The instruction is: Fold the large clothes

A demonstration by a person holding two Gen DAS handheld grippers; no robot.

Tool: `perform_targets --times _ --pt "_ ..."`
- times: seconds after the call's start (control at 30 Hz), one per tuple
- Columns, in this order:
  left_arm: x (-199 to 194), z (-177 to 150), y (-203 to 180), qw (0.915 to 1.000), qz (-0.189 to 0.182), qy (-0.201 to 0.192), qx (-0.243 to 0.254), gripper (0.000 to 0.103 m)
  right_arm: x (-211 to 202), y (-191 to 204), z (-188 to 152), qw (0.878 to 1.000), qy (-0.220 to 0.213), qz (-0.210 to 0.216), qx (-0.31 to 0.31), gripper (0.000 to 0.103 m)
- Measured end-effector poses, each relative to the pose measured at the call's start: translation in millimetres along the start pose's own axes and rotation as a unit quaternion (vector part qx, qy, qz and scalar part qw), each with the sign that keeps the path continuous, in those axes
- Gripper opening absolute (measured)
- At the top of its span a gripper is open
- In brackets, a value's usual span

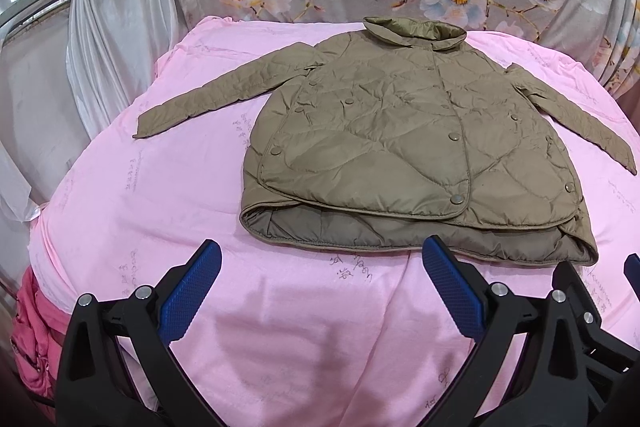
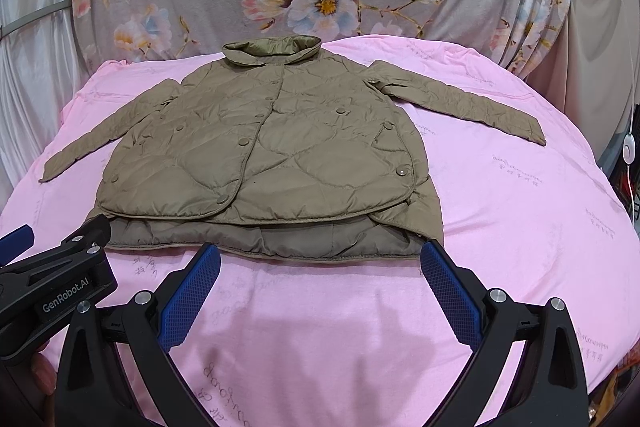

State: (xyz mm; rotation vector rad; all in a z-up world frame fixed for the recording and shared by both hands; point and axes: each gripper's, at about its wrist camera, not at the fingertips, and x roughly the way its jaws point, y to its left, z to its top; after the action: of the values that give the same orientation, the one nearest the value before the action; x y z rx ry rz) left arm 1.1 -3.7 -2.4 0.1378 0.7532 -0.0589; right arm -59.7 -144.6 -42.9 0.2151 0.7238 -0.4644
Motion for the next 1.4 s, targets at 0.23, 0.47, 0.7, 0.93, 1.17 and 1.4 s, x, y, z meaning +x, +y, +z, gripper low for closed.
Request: perform_targets --times 0.23,0.47,0.7,0.93,1.17,1.4 --pt "-1.0 -0.4 1.7 1.0 0.0 0.0 -0.001 0.098 0.2 -0.4 -0.2 1.0 0.0 0.0 0.0 0.098" --pt "-0.7 -0.5 1.9 1.0 0.0 0.0 -0.001 0.098 0.0 -0.5 -0.1 1.0 0.001 0.0 0.0 0.098" --pt "-1.1 -1.2 3.5 1.0 -0.001 0.001 -0.001 0.098 1.0 -0.8 -0.6 1.0 0.001 0.0 0.0 0.098" --pt "-0.9 -2.9 5.4 1.0 -0.002 0.003 -0.001 0.098 1.9 -0.4 -1.4 1.0 0.003 0.0 -0.001 0.098" --pt "6.8 -6.6 2.5 1.0 -0.004 0.008 0.003 0.098 16.2 0.0 -6.3 1.0 0.013 0.02 0.009 0.098" --pt "25.6 7.8 -1.6 0.9999 0.008 0.008 -0.003 0.098 34.4 -20.8 4.8 1.0 0.013 0.002 0.013 0.098"
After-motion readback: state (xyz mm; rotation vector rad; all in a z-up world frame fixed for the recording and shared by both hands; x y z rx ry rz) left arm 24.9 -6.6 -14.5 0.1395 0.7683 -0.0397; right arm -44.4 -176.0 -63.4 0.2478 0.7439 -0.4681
